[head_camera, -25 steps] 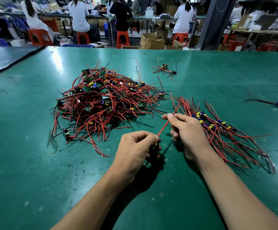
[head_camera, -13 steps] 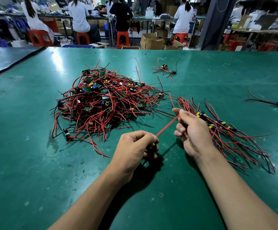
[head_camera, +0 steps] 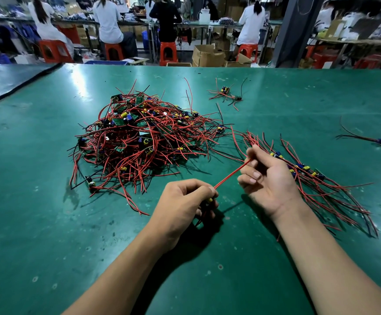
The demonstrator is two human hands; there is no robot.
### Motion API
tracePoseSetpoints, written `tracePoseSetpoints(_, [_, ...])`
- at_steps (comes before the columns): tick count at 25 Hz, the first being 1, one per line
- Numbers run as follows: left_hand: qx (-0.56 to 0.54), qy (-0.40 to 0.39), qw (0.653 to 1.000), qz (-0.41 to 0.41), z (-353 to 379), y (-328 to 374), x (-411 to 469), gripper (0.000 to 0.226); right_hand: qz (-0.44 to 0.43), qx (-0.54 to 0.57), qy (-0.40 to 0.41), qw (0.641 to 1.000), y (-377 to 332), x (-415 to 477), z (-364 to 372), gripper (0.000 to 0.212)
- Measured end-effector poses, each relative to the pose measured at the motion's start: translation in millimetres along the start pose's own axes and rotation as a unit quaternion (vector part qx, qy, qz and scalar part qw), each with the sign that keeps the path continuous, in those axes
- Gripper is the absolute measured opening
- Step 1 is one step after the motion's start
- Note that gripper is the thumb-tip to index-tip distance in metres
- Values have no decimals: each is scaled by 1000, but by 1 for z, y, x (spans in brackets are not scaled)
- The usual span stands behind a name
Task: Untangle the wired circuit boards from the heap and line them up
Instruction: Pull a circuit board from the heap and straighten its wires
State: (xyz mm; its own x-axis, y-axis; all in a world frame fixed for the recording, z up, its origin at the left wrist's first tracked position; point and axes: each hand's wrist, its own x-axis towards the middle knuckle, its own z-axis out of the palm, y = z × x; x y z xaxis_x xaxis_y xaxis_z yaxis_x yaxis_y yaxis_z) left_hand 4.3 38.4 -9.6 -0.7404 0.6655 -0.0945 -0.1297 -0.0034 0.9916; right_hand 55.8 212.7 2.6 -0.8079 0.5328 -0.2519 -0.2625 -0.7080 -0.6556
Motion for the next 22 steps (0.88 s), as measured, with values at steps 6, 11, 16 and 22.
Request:
tracePoseSetpoints(6, [-50,25,998,-21,1,1,1,14,-28,-225,-68,972,16,-1,-3,31])
tracePoseSetpoints(11, [-74,30,997,-14,1,1,1,16,64,-311,-173,932,31,-12,-2,31])
tracePoseSetpoints(16, [-75,22,997,-25,0,2,2,14,-3,-335,-99,937,33,-8,0,31])
tracePoseSetpoints(22, [-29,-35,998,-33,-2,1,2,16,-113,-277,9,954,28,3,-3,27])
